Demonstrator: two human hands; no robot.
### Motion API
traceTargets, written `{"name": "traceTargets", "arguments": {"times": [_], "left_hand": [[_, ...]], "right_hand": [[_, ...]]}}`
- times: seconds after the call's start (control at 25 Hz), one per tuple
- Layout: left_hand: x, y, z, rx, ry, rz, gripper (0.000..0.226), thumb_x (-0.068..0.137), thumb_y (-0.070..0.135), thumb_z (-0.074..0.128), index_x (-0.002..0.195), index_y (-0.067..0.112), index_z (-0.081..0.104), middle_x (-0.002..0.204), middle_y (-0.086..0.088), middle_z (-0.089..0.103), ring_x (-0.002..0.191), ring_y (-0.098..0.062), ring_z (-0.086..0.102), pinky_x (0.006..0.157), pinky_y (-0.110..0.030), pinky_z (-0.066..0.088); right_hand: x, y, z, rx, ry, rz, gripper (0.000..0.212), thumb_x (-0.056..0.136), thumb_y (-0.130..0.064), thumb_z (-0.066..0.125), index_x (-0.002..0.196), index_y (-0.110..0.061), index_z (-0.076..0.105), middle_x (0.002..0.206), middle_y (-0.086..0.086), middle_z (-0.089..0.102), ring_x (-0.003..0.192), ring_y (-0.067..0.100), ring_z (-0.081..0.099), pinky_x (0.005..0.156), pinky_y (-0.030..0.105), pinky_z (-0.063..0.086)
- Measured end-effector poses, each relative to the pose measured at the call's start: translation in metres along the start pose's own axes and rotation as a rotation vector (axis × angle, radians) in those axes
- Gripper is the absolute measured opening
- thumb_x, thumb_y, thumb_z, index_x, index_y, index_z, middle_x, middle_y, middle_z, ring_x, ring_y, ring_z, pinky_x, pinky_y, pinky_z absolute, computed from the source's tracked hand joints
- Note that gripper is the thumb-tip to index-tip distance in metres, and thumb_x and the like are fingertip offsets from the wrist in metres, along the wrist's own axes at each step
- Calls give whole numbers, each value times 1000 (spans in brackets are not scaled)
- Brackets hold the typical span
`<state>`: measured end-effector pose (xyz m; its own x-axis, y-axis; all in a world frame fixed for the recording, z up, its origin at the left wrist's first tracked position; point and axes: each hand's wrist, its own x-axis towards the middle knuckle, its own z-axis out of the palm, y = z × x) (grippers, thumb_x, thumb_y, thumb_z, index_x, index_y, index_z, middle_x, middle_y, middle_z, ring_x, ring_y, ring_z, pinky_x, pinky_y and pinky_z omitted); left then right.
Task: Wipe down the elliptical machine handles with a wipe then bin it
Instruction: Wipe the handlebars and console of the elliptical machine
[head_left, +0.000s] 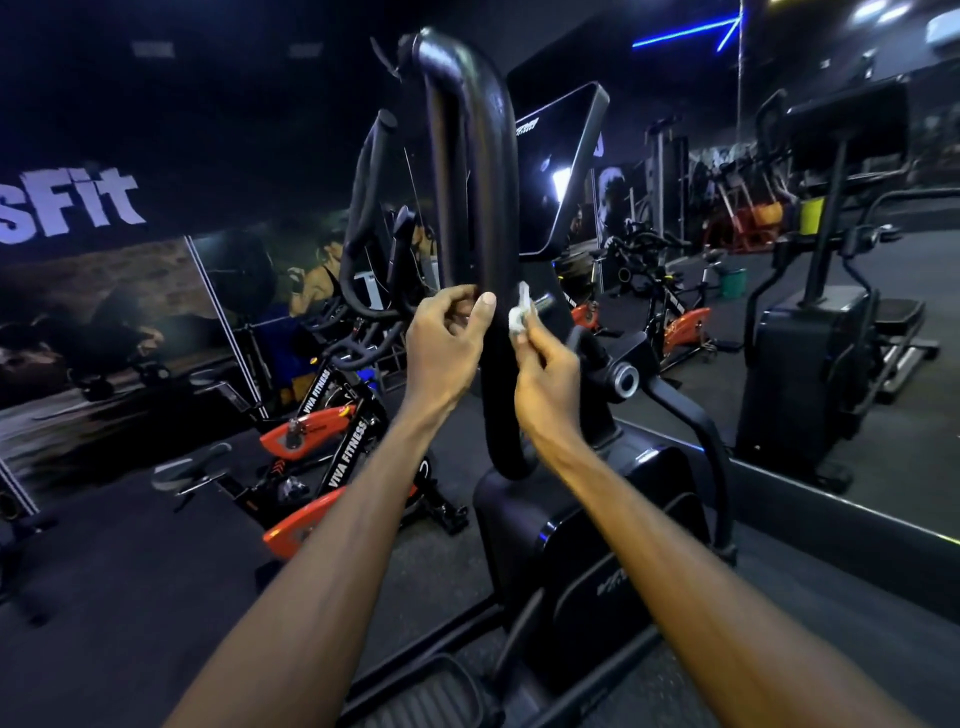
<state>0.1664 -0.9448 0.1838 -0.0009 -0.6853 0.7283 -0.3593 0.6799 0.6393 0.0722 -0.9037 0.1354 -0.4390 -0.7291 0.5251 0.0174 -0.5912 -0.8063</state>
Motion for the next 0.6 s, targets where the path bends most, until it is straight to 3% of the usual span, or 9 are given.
{"name": "traceTargets", "arguments": {"times": [0.2,0.28,0.36,0.48,0.6], "left_hand": [[-25,-19,4,-72,32,-54,23,91,36,66,107,20,63,94,2,59,72,1,53,68,-12,46],[-34,-22,6,-131,32,-137,26,92,37,63,110,20,55,90,5,58,75,-3,55,71,-16,47],[-40,-27,9,-168,34,-201,29,93,38,61,112,19,48,90,8,56,80,-4,57,78,-23,49],[-46,-39,15,-178,13,-241,31,92,45,59,109,20,51,93,8,59,88,-11,62,88,-39,54],[-49,-48,17,-180,-1,-264,32,87,56,57,95,26,57,89,8,64,85,-12,62,88,-43,54]], "right_hand": [[-9,27,-7,50,30,83,34,100,-9,54,133,-9,59,133,0,63,122,3,55,108,23,42],[-9,36,-6,91,11,143,25,99,-10,53,113,-17,73,105,0,75,104,10,64,91,26,51],[-21,54,-11,22,-18,173,26,98,-16,54,80,-19,72,66,-1,61,70,12,54,65,30,44],[-25,66,-17,66,-6,219,23,96,-18,55,82,-13,73,64,-11,58,63,8,48,61,27,39],[-32,68,-21,-20,-38,241,29,98,-14,54,75,-14,71,61,-17,55,61,4,46,61,26,36]]}}
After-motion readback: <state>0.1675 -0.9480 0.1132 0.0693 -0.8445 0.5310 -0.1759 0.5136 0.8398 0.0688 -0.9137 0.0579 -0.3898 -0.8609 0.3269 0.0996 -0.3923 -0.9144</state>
